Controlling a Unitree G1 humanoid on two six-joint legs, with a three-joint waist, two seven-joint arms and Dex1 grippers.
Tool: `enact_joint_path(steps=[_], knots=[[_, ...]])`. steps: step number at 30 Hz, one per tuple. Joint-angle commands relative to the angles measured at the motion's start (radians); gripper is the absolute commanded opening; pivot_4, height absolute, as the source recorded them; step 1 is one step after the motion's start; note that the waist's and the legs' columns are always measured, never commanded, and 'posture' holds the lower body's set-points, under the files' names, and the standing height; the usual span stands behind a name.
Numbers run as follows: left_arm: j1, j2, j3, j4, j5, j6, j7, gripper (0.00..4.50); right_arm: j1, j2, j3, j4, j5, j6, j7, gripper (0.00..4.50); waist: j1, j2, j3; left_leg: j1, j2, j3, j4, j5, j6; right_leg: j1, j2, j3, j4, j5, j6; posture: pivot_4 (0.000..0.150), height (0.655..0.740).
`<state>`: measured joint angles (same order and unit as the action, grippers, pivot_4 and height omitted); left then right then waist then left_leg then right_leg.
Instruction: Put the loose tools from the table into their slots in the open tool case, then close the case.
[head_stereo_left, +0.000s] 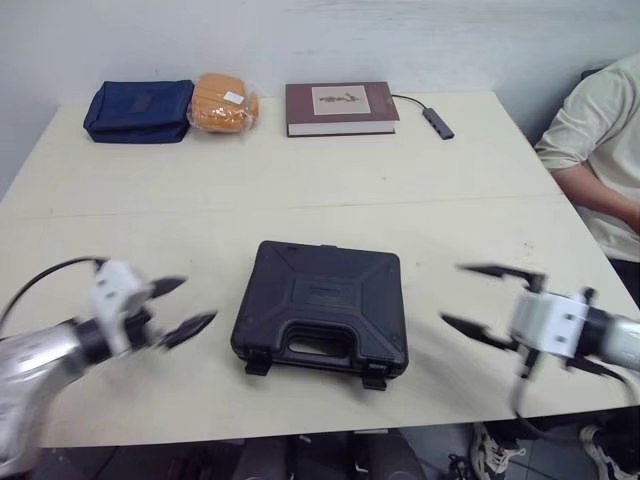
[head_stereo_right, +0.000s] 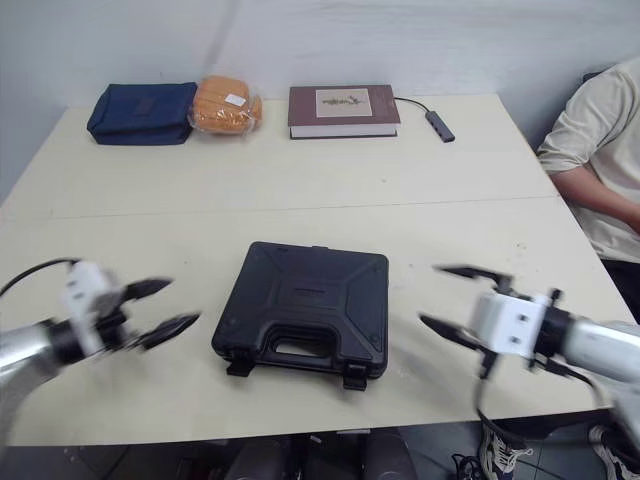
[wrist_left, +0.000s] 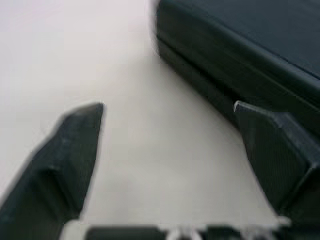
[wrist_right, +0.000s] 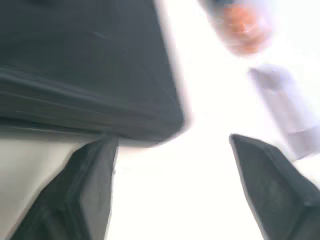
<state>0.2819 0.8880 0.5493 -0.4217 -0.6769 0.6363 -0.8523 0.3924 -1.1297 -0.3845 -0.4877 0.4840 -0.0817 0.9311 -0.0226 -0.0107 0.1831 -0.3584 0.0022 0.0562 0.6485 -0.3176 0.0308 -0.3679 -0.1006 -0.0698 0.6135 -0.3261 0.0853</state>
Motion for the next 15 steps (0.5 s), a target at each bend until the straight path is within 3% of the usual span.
enact_joint_path(steps=[1,3,8,10,11,15], knots=[[-0.001,0.033,0.076,0.029,-0.039,0.045,-0.043,4.22,0.103,0.016,-0.136,-0.081,0.154,0.172,0.113,3.61,0.015,0.0,0.001,0.005,0.0,-0.002,0.0,-0.005,-0.002,0.006,0.0,-0.001,-0.003,0.0,-0.001,0.15,0.74],[-0.064,0.035,0.048,0.082,-0.02,0.039,-0.021,4.22,0.135,0.043,-0.13,-0.101,0.188,0.235,0.116,3.61,0.032,0.001,0.0,0.007,0.0,-0.003,0.0,-0.006,-0.003,0.01,0.0,-0.001,-0.007,-0.009,-0.018,0.15,0.74],[-0.194,0.032,-0.056,0.134,0.02,0.02,-0.015,4.22,0.149,0.091,-0.073,-0.123,0.14,0.289,0.133,3.61,0.047,0.001,0.0,0.002,0.0,-0.002,-0.001,-0.006,-0.004,0.005,-0.002,0.0,-0.007,-0.008,-0.018,0.15,0.74],[-0.238,0.031,-0.093,0.162,0.046,0.0,-0.018,3.66,0.154,0.096,-0.063,-0.141,0.145,0.314,0.146,3.08,0.046,0.001,0.0,0.001,0.0,-0.002,-0.001,-0.003,-0.005,0.003,-0.002,0.0,-0.006,-0.001,-0.004,0.15,0.74],[-0.267,0.033,-0.118,0.182,0.061,-0.009,-0.02,3.52,0.157,0.097,-0.057,-0.156,0.153,0.329,0.151,2.9,0.045,0.002,0.0,0.0,0.0,-0.002,-0.001,-0.003,-0.005,0.002,-0.001,0.0,-0.006,-0.001,-0.004,0.15,0.74],[-0.384,0.033,-0.217,0.267,0.115,-0.054,-0.046,1.75,0.167,0.106,-0.018,-0.208,0.148,0.378,0.156,0.96,0.045,0.003,-0.001,-0.011,0.0,-0.003,0.0,-0.002,-0.006,-0.009,0.001,-0.002,-0.004,-0.001,-0.003,0.15,0.74]])
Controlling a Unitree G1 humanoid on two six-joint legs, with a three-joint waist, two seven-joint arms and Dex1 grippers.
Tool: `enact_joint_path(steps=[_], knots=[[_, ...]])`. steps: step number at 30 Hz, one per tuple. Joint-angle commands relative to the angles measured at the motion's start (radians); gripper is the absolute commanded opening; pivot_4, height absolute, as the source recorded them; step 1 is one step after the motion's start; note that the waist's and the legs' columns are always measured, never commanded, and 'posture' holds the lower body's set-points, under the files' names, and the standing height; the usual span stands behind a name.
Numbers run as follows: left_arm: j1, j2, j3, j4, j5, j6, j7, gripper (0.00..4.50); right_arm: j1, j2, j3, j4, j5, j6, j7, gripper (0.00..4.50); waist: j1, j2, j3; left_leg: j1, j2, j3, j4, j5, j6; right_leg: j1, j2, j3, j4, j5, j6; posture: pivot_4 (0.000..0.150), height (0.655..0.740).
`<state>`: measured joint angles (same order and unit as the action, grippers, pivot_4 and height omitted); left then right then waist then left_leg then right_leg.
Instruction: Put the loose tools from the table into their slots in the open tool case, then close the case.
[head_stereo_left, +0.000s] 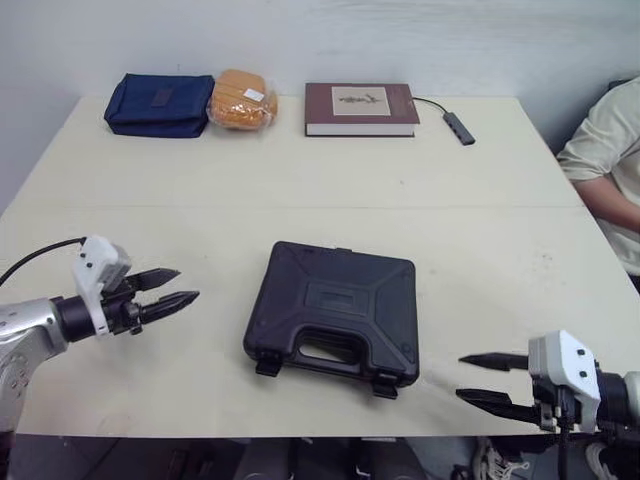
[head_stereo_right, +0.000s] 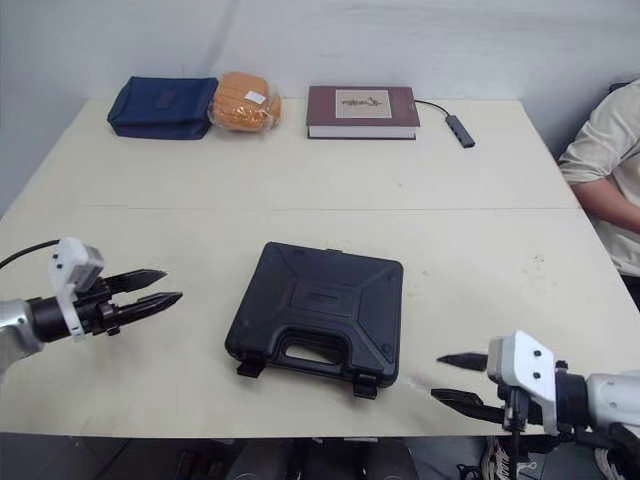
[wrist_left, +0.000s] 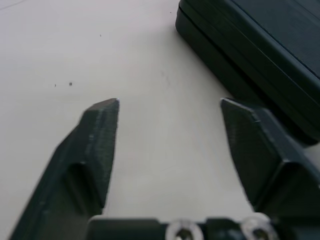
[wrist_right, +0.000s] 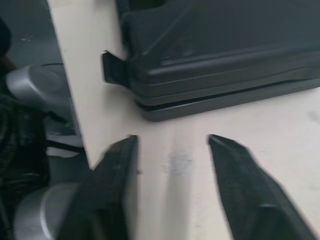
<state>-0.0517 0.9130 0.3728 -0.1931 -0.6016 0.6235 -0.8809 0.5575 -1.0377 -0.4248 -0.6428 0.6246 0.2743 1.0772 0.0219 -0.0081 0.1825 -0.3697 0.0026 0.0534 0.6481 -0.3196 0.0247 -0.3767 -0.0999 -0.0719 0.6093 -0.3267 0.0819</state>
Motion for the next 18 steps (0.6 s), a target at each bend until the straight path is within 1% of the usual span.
enact_joint_path(steps=[1,2,3,4,7,12,18], knots=[[-0.092,0.004,-0.074,0.07,0.064,-0.054,-0.018,1.31,0.002,0.018,0.04,-0.062,-0.002,0.03,0.008,0.46,0.001,0.0,0.0,0.0,0.0,0.0,0.001,0.0,0.0,0.0,0.0,0.0,0.001,0.0,0.0,0.15,0.74],[-0.14,-0.006,-0.108,0.106,0.08,-0.066,-0.024,0.79,0.001,0.023,0.062,-0.07,-0.01,0.036,0.006,0.0,0.001,0.0,0.0,0.0,0.0,0.0,0.001,0.001,0.0,0.0,0.001,0.0,0.001,0.0,0.0,0.15,0.74],[-0.181,-0.015,-0.139,0.136,0.098,-0.073,-0.024,0.3,0.0,0.029,0.08,-0.075,-0.016,0.042,0.002,0.0,0.002,0.0,0.0,0.0,0.0,0.0,0.002,0.001,0.0,0.001,0.0,0.0,0.001,0.0,0.001,0.15,0.74],[-0.222,-0.023,-0.172,0.172,0.124,-0.09,-0.027,0.07,-0.006,0.034,0.1,-0.078,-0.023,0.048,-0.002,0.0,0.004,-0.001,0.0,0.0,0.0,0.0,0.003,0.002,0.0,0.001,0.0,0.0,0.001,0.001,0.002,0.15,0.74],[-0.362,-0.069,-0.273,0.297,0.208,-0.145,-0.036,0.07,-0.034,0.051,0.172,-0.068,-0.068,0.044,-0.012,0.0,0.004,-0.001,0.0,0.0,-0.001,0.0,0.004,0.004,0.001,0.001,-0.001,0.0,0.004,0.002,0.004,0.15,0.74],[-0.585,-0.19,-0.41,0.554,0.354,-0.298,-0.042,0.07,-0.111,0.103,0.306,-0.039,-0.129,0.047,-0.045,0.0,0.005,-0.003,0.0,0.0,-0.002,0.0,0.005,0.005,0.001,0.0,-0.001,0.0,0.006,0.003,0.004,0.15,0.74],[-0.808,-0.325,-0.472,0.858,0.451,-0.418,-0.034,0.07,-0.203,0.151,0.408,0.001,-0.18,0.054,-0.074,0.0,0.002,-0.005,0.001,-0.003,-0.002,0.002,0.012,0.005,0.002,0.0,0.001,-0.002,0.012,0.003,0.005,0.15,0.74]])
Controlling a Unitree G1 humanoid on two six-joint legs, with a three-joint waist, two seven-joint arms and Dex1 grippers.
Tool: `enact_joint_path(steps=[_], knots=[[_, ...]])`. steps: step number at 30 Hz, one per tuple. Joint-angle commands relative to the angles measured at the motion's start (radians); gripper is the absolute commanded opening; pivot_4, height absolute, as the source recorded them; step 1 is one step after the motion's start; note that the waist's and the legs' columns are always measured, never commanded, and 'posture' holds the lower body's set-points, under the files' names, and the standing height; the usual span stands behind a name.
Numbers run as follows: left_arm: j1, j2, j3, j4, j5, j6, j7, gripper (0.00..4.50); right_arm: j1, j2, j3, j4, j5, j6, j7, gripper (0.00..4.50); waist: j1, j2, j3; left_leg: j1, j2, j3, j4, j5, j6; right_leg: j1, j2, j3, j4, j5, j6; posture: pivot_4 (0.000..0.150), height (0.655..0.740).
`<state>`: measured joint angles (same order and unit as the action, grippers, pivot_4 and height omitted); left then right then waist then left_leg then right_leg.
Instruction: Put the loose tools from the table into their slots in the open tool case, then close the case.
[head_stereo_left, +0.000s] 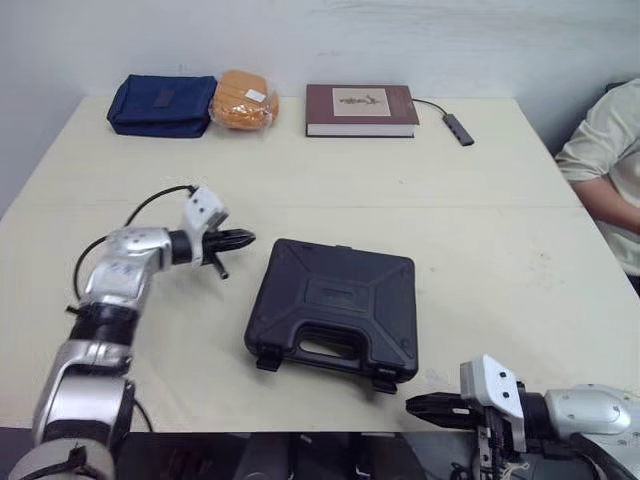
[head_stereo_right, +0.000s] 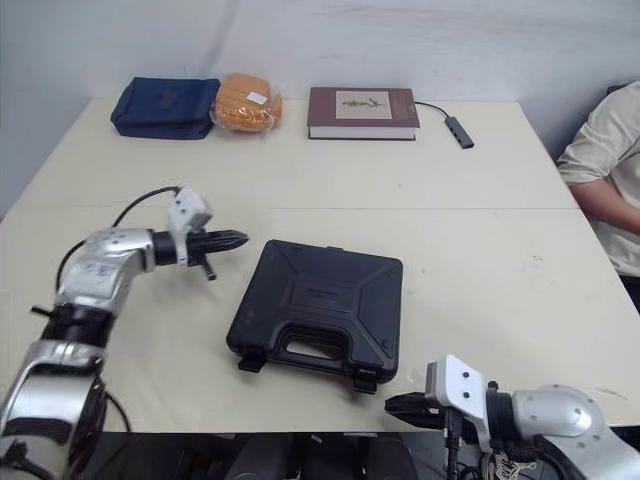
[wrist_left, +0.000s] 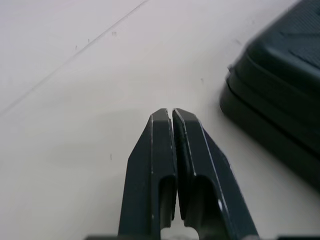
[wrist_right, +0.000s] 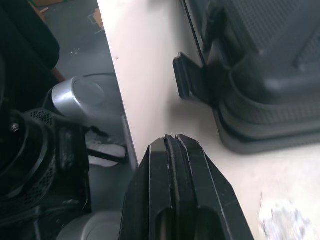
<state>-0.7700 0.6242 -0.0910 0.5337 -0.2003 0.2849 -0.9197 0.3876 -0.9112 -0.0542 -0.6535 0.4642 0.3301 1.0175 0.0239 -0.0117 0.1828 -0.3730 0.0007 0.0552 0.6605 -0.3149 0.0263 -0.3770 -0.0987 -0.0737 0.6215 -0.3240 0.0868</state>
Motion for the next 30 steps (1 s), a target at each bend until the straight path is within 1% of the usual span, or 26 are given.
enact_joint_path(steps=[1,5,9,15,22,25,30], knots=[[-0.115,-0.051,-0.012,0.171,0.06,-0.1,0.006,0.07,-0.046,0.031,0.047,0.017,-0.024,-0.001,-0.018,0.0,-0.001,-0.002,0.001,0.0,0.0,0.0,0.002,0.0,0.0,0.0,0.0,0.0,0.0,0.0,0.0,0.15,0.74],[-0.197,-0.111,-0.029,0.304,0.1,-0.176,-0.019,0.07,-0.096,0.059,0.087,0.047,-0.043,0.004,-0.034,0.0,0.0,-0.005,0.002,0.0,0.0,0.001,0.004,-0.001,0.001,0.0,0.0,0.0,0.0,0.0,0.001,0.15,0.74],[-0.244,-0.153,-0.035,0.398,0.126,-0.236,-0.055,0.07,-0.129,0.075,0.104,0.072,-0.061,-0.001,-0.043,0.0,0.002,-0.006,0.004,-0.001,0.0,0.0,0.004,-0.001,0.001,0.0,0.0,-0.001,0.001,0.0,0.001,0.15,0.74],[-0.248,-0.173,-0.046,0.429,0.15,-0.273,-0.133,0.07,-0.165,0.084,0.092,0.109,-0.075,-0.015,-0.05,0.0,-0.001,-0.007,0.004,-0.001,0.0,0.0,0.005,0.0,0.001,0.0,0.0,-0.001,0.002,0.0,0.001,0.15,0.74],[-0.135,-0.133,-0.092,0.258,0.149,-0.255,-0.337,0.07,-0.272,0.07,0.079,0.257,-0.118,-0.089,-0.008,0.0,-0.001,-0.007,0.004,-0.001,0.0,0.001,0.005,0.0,0.001,0.0,0.0,-0.001,0.003,0.0,0.001,0.15,0.74],[-0.084,-0.114,-0.092,0.16,0.133,-0.212,-0.378,0.07,-0.329,0.067,0.09,0.34,-0.149,-0.129,0.016,0.0,-0.001,-0.007,0.004,-0.001,0.0,0.0,0.005,0.0,0.001,0.0,0.0,-0.001,0.002,0.0,0.001,0.15,0.74],[0.006,-0.083,-0.074,-0.019,0.099,-0.12,-0.398,0.07,-0.447,0.075,0.114,0.496,-0.22,-0.191,0.028,0.0,-0.007,-0.007,0.004,-0.001,0.001,0.0,0.006,0.0,0.001,0.0,0.0,-0.001,0.003,0.0,0.001,0.15,0.74]])
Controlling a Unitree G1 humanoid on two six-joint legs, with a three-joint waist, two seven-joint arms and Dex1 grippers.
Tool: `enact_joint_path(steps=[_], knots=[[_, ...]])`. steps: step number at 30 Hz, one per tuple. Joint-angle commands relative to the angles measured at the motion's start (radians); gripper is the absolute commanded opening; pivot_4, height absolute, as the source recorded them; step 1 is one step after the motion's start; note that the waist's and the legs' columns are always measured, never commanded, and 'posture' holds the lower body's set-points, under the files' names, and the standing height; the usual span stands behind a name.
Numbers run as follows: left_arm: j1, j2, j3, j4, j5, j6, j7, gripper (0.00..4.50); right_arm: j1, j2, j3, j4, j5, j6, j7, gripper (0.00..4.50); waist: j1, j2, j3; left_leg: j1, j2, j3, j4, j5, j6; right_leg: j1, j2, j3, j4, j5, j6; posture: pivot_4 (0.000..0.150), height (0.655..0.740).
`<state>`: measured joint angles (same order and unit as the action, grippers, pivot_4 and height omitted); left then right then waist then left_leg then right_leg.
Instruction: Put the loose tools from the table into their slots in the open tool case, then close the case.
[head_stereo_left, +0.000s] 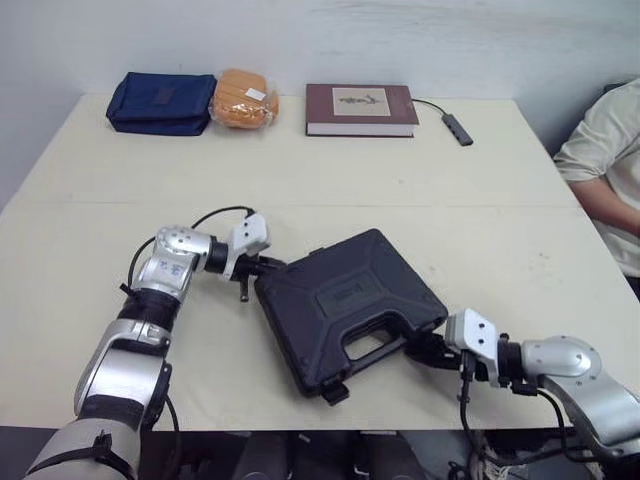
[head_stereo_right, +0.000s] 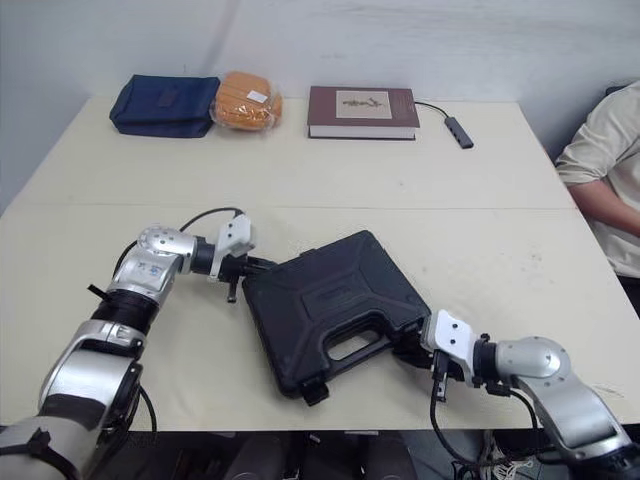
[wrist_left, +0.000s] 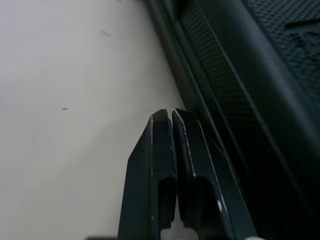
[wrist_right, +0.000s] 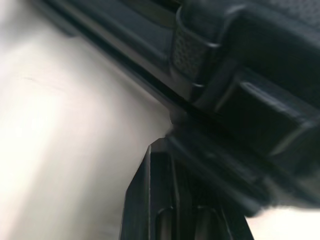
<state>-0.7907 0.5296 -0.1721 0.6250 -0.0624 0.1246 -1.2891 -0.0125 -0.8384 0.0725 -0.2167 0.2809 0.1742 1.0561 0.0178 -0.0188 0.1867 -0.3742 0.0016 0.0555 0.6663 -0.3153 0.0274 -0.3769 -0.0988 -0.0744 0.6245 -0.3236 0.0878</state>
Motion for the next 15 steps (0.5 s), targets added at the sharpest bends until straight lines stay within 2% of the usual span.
enact_joint_path(steps=[1,5,9,13,15], knots=[[0.046,0.018,0.01,-0.144,-0.044,0.058,-0.028,0.07,-0.064,0.004,-0.011,0.082,-0.043,-0.031,-0.012,0.0,-0.001,0.0,0.0,0.0,0.0,0.0,0.0,0.0,0.0,0.0,0.0,0.0,0.0,0.0,0.0,0.15,0.74],[0.104,0.04,0.028,-0.248,-0.065,0.114,-0.01,0.07,-0.098,-0.001,-0.01,0.143,-0.059,-0.05,0.001,0.0,-0.001,0.0,0.0,0.0,0.0,0.0,0.0,0.0,0.0,0.0,-0.001,0.0,0.0,0.0,0.0,0.15,0.74],[0.122,0.064,0.054,-0.301,-0.082,0.146,0.007,0.07,-0.072,-0.018,-0.038,0.131,-0.046,-0.043,0.001,0.0,0.004,0.0,0.0,0.0,0.0,-0.001,0.001,0.0,0.0,0.001,-0.001,0.0,0.0,0.0,0.0,0.15,0.74],[0.09,0.086,0.096,-0.38,-0.168,0.241,-0.019,0.07,0.016,-0.055,-0.124,0.047,-0.006,0.018,-0.017,0.0,0.008,0.0,0.0,0.0,-0.001,-0.002,0.001,0.0,0.0,0.001,-0.002,-0.001,0.0,0.0,0.0,0.15,0.74],[0.02,0.04,0.095,-0.427,-0.215,0.334,0.008,0.07,0.08,-0.061,-0.194,-0.029,0.035,0.098,-0.049,0.0,0.014,0.001,0.0,0.0,-0.001,-0.003,0.001,0.0,0.0,0.002,-0.002,-0.001,-0.001,0.0,0.0,0.15,0.74]])
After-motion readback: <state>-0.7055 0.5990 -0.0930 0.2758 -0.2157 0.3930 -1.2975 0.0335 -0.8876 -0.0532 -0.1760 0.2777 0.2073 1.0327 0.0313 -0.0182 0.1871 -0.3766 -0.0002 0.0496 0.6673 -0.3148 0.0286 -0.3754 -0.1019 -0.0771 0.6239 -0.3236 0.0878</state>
